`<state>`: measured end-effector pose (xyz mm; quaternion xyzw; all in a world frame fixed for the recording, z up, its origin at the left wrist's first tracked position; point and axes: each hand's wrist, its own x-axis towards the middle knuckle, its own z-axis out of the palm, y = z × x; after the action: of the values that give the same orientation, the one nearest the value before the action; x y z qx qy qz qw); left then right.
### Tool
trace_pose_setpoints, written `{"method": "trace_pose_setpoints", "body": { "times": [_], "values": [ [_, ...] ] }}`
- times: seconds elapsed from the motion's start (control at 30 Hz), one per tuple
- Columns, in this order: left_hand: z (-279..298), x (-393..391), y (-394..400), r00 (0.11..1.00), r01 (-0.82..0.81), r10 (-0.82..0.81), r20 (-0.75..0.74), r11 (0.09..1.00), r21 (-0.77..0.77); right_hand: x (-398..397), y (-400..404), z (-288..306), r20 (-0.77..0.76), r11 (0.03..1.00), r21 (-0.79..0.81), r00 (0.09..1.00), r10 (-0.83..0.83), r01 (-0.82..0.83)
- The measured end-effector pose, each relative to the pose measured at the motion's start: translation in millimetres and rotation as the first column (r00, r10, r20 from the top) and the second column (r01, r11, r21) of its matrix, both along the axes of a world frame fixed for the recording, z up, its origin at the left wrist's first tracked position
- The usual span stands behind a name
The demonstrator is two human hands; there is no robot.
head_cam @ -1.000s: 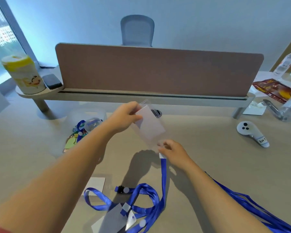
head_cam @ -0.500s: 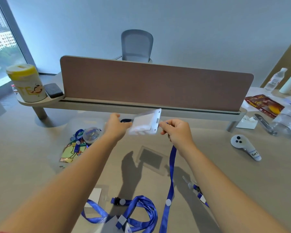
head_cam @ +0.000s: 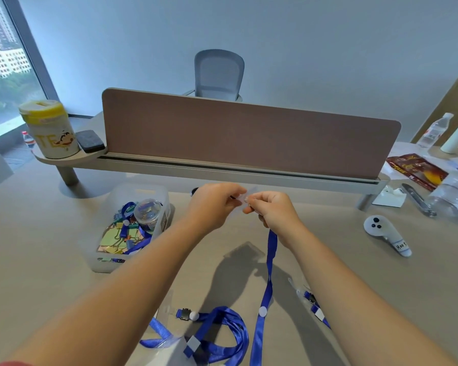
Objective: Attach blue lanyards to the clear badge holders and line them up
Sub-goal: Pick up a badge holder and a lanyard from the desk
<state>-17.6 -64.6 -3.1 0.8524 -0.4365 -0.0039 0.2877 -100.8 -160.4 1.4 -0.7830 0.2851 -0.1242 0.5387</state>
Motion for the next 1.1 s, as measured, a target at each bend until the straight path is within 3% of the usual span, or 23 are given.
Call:
{"method": "trace_pose_setpoints", "body": {
  "times": [0.2, 0.37, 0.6, 0.73, 0.87, 1.0, 1.1],
  "values": [
    [2, 0, 12, 0.914, 0.113, -0.167, 0.370, 0.980, 0.163, -1, 6, 0, -0.020, 0.999, -0.028, 0.999, 0.038, -0.039],
    [7, 3, 24, 0.832, 0.157, -0.255, 0.493, 0.960, 0.233, -1, 15, 1, 0.018, 0.997, -0.067, 0.999, 0.046, -0.045],
    [15, -8, 24, 0.910, 0.085, -0.191, 0.368, 0.955, 0.285, 1, 22, 6, 0.050, 0.998, -0.039, 0.998, 0.048, -0.046],
    [17, -8, 24, 0.895, 0.063, -0.180, 0.408, 0.956, 0.286, 3, 24, 6, 0.064, 0.999, -0.036, 0.997, 0.031, -0.029],
    [14, -6, 26, 0.841, 0.099, -0.154, 0.520, 0.986, 0.132, 4, 26, 4, 0.097, 0.999, -0.029, 0.995, -0.028, 0.030],
    [16, -10, 18, 0.962, -0.015, 0.028, 0.272, 0.999, -0.052, 5, 28, 5, 0.148, 0.998, -0.015, 0.987, -0.055, 0.058],
    [13, -7, 13, 0.991, -0.100, 0.112, 0.068, 0.983, -0.157, 8, 29, 6, 0.160, 0.997, -0.042, 0.985, -0.064, 0.071]
  ]
}}
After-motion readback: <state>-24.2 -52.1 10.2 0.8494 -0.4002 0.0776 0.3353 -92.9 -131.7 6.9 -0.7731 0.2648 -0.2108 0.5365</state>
